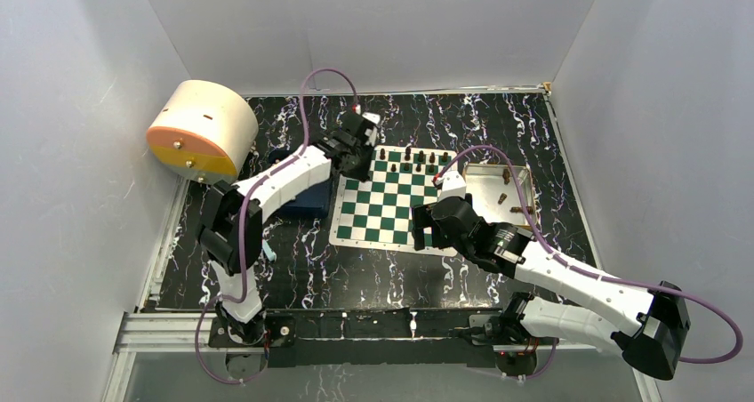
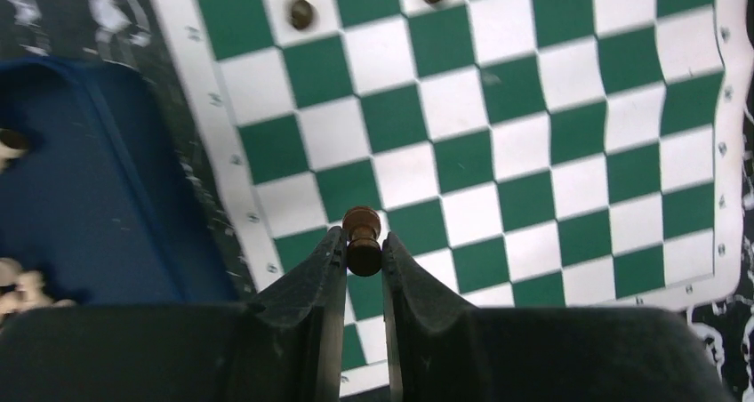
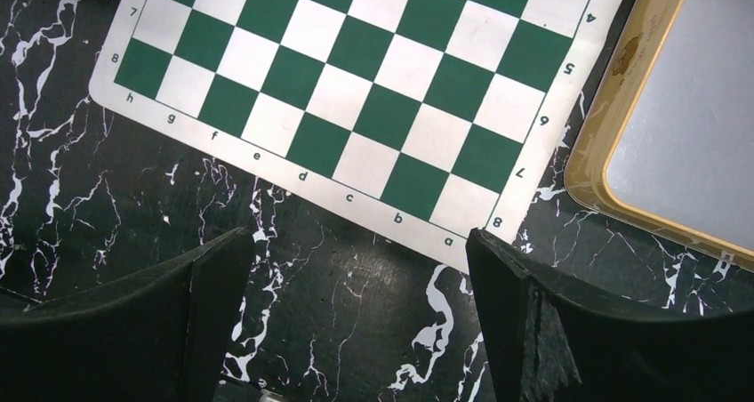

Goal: Set up the chess pieces on the board
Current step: Place the chess piece on the chessboard.

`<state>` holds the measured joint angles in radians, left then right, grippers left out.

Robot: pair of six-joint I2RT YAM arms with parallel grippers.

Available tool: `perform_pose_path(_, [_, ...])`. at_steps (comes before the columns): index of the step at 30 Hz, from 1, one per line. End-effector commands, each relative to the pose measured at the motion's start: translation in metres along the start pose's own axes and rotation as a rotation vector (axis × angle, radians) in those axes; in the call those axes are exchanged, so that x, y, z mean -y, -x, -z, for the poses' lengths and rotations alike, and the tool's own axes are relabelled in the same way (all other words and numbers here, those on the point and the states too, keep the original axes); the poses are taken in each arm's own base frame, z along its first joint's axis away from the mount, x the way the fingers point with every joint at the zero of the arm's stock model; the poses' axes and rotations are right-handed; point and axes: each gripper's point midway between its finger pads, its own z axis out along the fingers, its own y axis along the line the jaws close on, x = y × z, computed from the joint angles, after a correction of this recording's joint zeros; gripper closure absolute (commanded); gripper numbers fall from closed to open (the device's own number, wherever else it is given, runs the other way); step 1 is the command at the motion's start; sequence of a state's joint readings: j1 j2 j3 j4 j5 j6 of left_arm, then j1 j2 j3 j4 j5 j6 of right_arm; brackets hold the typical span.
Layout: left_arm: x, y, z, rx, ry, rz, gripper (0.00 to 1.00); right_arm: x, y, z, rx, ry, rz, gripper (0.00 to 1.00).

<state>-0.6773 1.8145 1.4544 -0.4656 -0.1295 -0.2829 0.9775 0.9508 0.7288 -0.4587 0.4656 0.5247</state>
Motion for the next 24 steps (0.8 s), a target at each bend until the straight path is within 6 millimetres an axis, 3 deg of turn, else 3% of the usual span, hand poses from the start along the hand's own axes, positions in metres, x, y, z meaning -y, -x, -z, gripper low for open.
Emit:
perform_pose_path(1, [-0.041, 0.025, -0.002, 0.015, 0.083, 0.029, 0.91, -0.002, 0.01, 0.004, 0.034, 0.003, -0.018, 0.01])
perform_pose_path(7, [-0.069, 0.042, -0.026, 0.017, 0.129, 0.041, 0.91, -0.003, 0.009, 0.002, 0.027, 0.0, -0.016, 0.01])
perform_pose_path(15, [-0.078, 0.065, -0.061, 0.031, 0.132, 0.042, 0.92, -0.004, 0.01, -0.001, 0.015, -0.012, -0.007, 0.01])
perform_pose_path(24, [-0.087, 0.08, -0.08, 0.06, 0.134, 0.06, 0.92, -0.005, 0.008, -0.006, -0.004, -0.022, 0.005, 0.01])
